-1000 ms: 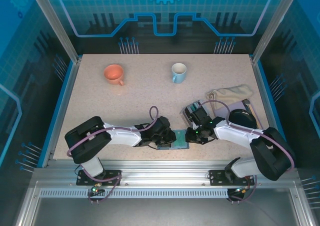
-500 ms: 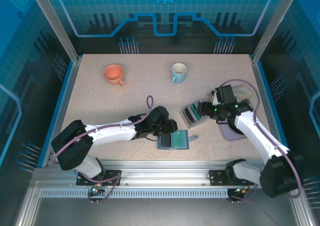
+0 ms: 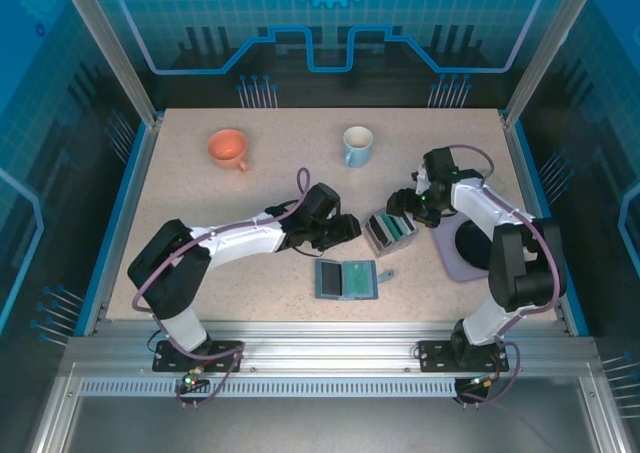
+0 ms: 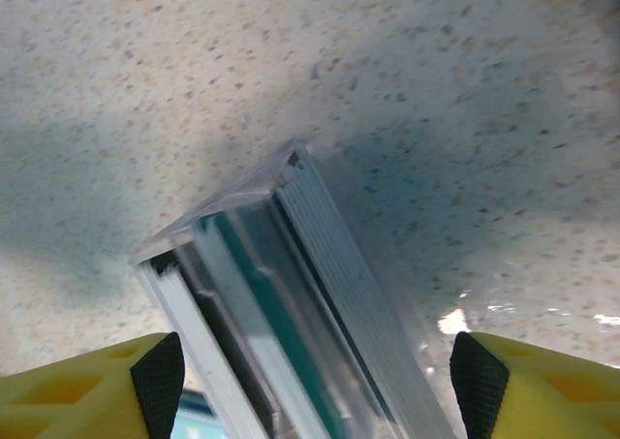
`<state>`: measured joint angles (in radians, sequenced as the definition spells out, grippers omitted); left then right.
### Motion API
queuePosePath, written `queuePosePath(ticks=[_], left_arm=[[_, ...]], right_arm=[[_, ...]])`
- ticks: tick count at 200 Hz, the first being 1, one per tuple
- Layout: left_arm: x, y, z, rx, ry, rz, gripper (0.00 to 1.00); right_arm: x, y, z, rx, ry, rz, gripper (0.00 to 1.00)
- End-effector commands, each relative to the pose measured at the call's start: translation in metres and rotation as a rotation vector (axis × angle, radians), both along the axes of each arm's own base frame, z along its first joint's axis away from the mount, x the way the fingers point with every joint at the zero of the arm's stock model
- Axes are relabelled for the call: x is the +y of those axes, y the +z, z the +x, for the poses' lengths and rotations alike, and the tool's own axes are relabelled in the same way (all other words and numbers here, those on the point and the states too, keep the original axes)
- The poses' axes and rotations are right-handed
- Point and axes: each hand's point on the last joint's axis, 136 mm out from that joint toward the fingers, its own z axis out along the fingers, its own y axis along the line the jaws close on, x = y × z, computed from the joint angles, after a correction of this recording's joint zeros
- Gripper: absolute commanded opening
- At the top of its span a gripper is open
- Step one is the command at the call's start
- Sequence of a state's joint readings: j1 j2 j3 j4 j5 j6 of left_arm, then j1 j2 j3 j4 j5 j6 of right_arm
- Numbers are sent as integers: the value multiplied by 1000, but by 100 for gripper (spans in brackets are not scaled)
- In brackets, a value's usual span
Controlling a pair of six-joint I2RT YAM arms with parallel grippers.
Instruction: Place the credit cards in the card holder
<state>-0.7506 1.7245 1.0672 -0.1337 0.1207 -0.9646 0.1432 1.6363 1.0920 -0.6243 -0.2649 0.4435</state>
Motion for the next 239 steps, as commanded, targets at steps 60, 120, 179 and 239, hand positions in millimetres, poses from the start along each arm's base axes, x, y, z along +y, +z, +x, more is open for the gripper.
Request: queuePosePath(ticks=[60, 120, 179, 239], left_arm=[[-15, -18, 18, 87, -25, -32, 59], [-21, -29, 31, 115, -9, -19, 55], [-21, -45, 33, 147, 3, 6, 48], [-11, -66, 26, 199, 21, 61, 40]], right_arm=[[31, 13, -20, -12, 70, 120, 75], [3, 23, -17, -54, 94, -106, 74], [1, 27, -19, -74, 154, -240, 73], [-5, 24, -18, -75, 255, -494, 67]])
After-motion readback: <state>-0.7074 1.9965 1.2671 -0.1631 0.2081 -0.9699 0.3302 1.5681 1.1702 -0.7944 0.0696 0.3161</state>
